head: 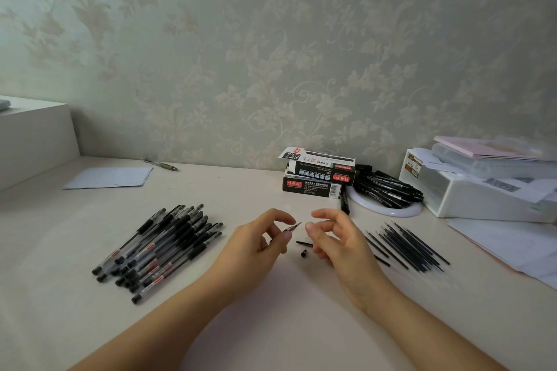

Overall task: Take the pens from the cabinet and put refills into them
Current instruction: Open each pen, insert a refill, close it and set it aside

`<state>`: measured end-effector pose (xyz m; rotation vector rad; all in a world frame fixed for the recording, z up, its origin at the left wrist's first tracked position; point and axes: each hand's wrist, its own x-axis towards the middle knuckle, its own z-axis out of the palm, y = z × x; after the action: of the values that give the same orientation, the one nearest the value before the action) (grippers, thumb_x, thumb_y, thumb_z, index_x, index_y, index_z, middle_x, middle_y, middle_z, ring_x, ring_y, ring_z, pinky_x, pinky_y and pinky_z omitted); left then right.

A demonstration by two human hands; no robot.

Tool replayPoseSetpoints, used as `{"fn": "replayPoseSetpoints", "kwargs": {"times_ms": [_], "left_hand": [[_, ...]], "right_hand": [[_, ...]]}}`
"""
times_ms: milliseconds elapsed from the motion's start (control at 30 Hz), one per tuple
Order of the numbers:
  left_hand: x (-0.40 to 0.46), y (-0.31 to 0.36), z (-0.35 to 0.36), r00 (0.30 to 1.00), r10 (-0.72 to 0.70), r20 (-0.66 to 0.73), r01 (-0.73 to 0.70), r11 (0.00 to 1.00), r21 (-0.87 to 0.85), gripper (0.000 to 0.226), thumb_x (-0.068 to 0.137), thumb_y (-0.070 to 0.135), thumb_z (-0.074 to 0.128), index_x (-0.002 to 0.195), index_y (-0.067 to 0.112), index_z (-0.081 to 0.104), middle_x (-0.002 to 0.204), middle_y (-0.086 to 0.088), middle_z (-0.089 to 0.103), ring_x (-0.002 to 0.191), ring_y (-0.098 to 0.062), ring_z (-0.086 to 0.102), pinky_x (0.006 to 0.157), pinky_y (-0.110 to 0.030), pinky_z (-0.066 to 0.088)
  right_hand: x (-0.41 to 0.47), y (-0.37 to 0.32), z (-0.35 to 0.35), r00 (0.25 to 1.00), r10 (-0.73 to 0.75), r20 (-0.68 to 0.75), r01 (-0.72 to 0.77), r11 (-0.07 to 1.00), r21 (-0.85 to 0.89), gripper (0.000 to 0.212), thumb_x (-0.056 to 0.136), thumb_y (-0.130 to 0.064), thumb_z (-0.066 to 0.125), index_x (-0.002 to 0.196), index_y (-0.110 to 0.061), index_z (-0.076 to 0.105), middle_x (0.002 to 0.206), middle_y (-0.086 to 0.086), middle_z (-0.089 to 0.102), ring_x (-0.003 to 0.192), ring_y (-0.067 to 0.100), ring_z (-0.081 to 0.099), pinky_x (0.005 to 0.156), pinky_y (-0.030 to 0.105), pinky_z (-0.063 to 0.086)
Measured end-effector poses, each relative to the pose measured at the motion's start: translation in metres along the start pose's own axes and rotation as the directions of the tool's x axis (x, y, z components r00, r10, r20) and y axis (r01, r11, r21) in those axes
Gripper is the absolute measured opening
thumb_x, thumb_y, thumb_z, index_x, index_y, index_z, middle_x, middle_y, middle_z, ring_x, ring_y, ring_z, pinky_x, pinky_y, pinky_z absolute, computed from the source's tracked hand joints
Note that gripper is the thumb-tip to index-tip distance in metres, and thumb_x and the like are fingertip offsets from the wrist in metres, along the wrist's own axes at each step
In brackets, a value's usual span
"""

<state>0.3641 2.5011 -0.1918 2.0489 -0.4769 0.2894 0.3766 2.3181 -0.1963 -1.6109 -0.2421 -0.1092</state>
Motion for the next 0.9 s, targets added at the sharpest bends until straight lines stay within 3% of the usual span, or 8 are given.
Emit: {"fn": "replayPoseSetpoints", "kwargs": {"times_ms": [133, 200, 300, 367, 533, 700, 900], "left_hand": [[-0.001, 0.000, 0.001, 1.000, 0.008, 0.009, -0.009, 0.999, 0.042, 0.014, 0.096, 0.032, 0.052, 0.102, 0.044, 0.056, 0.078, 0.011, 0.062, 0.049, -0.009, 0.041, 0.048, -0.013, 0.035], [0.000, -0.001, 0.000, 1.000, -0.008, -0.013, 0.008, 0.998, 0.057, 0.015, 0.096, 0.032, 0.052, 0.101, 0.044, 0.057, 0.078, 0.011, 0.061, 0.047, -0.006, 0.041, 0.048, -0.013, 0.035], [0.001, -0.005, -0.004, 0.999, -0.036, -0.034, 0.040, 0.990, 0.132, 0.014, 0.095, 0.031, 0.051, 0.099, 0.043, 0.057, 0.076, 0.011, 0.060, 0.047, -0.005, 0.044, 0.050, -0.017, 0.036], [0.001, -0.007, -0.006, 0.999, -0.042, -0.027, 0.046, 0.982, 0.181, 0.013, 0.095, 0.031, 0.051, 0.098, 0.042, 0.057, 0.076, 0.010, 0.061, 0.048, -0.005, 0.045, 0.052, -0.021, 0.039], [0.001, -0.009, -0.005, 0.999, -0.033, -0.007, 0.033, 0.969, 0.245, 0.012, 0.094, 0.032, 0.052, 0.100, 0.041, 0.057, 0.073, 0.016, 0.059, 0.054, -0.003, 0.047, 0.056, -0.024, 0.040], [0.000, -0.010, -0.004, 0.999, 0.008, 0.037, -0.019, 0.949, 0.313, 0.012, 0.093, 0.035, 0.051, 0.102, 0.043, 0.055, 0.076, 0.019, 0.060, 0.063, 0.000, 0.050, 0.056, -0.018, 0.039], [-0.001, -0.010, -0.003, 0.994, 0.069, 0.086, -0.092, 0.949, 0.302, 0.014, 0.091, 0.036, 0.054, 0.101, 0.046, 0.057, 0.083, 0.021, 0.060, 0.067, 0.004, 0.052, 0.060, -0.009, 0.037]], "right_hand": [[-0.002, -0.002, 0.001, 0.997, -0.062, 0.038, 0.063, 0.998, -0.029, 0.016, 0.092, -0.026, 0.067, 0.104, -0.037, 0.068, 0.087, -0.001, 0.066, 0.066, 0.007, 0.060, 0.064, 0.019, 0.049], [-0.002, 0.000, 0.001, 0.991, -0.128, -0.040, 0.120, 0.981, -0.153, 0.015, 0.089, -0.023, 0.070, 0.097, -0.035, 0.069, 0.082, -0.004, 0.066, 0.062, 0.006, 0.059, 0.063, 0.017, 0.048], [0.001, 0.002, -0.005, 0.946, -0.325, -0.019, 0.262, 0.795, -0.547, 0.013, 0.081, -0.018, 0.078, 0.089, -0.028, 0.072, 0.076, -0.009, 0.061, 0.062, 0.009, 0.055, 0.063, 0.009, 0.041], [0.001, 0.004, -0.007, 0.937, -0.337, 0.091, 0.317, 0.712, -0.627, 0.011, 0.080, -0.015, 0.079, 0.088, -0.023, 0.077, 0.079, -0.009, 0.060, 0.067, 0.007, 0.056, 0.064, 0.008, 0.039], [0.004, 0.010, -0.010, 0.939, -0.277, 0.204, 0.341, 0.674, -0.655, 0.012, 0.082, -0.014, 0.077, 0.090, -0.022, 0.080, 0.080, -0.013, 0.062, 0.074, -0.007, 0.055, 0.068, 0.006, 0.038], [0.004, 0.010, -0.009, 0.942, -0.285, 0.179, 0.330, 0.681, -0.654, 0.008, 0.086, -0.013, 0.072, 0.084, -0.021, 0.070, 0.081, -0.013, 0.059, 0.075, 0.001, 0.057, 0.068, 0.009, 0.040], [0.001, 0.003, -0.010, 0.960, -0.252, 0.120, 0.279, 0.870, -0.406, 0.009, 0.086, -0.014, 0.073, 0.085, -0.023, 0.071, 0.081, -0.010, 0.072, 0.075, 0.006, 0.066, 0.069, 0.012, 0.047]]}}
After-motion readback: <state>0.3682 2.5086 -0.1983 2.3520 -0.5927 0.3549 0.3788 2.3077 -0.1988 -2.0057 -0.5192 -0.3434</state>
